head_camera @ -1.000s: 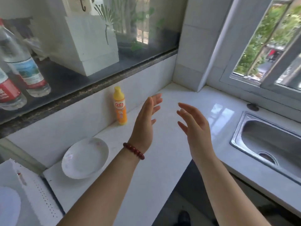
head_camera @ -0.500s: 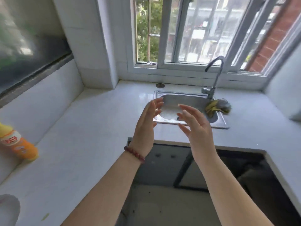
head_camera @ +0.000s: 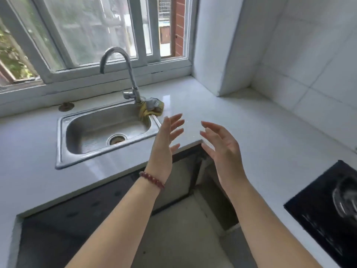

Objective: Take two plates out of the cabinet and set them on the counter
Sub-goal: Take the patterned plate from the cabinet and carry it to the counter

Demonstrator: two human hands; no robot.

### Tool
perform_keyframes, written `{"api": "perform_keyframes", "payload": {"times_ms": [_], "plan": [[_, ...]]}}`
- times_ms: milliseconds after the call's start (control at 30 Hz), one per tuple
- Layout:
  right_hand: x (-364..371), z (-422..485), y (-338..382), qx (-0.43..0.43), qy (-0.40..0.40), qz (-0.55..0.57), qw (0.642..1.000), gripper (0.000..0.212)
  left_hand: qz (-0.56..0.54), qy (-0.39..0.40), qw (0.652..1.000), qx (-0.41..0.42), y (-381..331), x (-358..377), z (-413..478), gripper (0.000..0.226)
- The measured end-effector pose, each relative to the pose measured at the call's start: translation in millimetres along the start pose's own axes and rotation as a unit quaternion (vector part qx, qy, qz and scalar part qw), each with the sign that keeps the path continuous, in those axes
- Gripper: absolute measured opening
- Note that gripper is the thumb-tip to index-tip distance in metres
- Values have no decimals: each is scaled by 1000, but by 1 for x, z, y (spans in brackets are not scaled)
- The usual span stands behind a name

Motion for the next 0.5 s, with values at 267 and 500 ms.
{"api": "perform_keyframes", "payload": {"times_ms": [267, 500], "plan": [[-72, 19, -18, 31, -119, 23, 992, 19, 23, 105, 993, -42, 27, 76, 43, 50], [-81, 27, -33, 40, -225, 25, 973, 20, 29, 203, 976, -77, 50, 95, 80, 48]]}}
Point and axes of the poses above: each hand's wrist, its own z-axis towards the middle knuckle, its own x-axis out of the palm, y = z × x, the point moved 3 cm from there along z, towards the middle knuckle, and after that the axes turned 3 degrees about z, right-handed, at the moved point
